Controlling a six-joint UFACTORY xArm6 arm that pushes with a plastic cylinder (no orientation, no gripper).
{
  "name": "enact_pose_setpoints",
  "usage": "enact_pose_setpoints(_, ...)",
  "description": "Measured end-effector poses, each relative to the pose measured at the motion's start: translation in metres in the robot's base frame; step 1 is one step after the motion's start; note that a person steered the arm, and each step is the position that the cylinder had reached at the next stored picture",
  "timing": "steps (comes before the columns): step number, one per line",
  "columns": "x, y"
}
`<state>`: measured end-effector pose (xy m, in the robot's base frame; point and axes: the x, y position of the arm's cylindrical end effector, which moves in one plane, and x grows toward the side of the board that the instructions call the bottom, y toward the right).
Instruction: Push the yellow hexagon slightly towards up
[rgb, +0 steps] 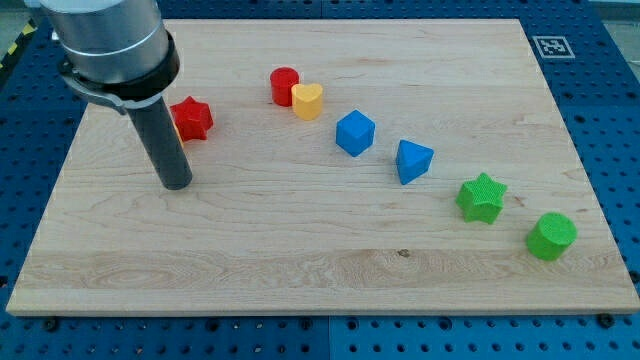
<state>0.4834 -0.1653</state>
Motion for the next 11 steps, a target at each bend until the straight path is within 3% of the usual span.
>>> enact_pose_setpoints(3, -0.032, -0.033)
enact_pose_setpoints(9, -0.176, -0.033)
enact_pose_setpoints(11, -0.192, -0.033)
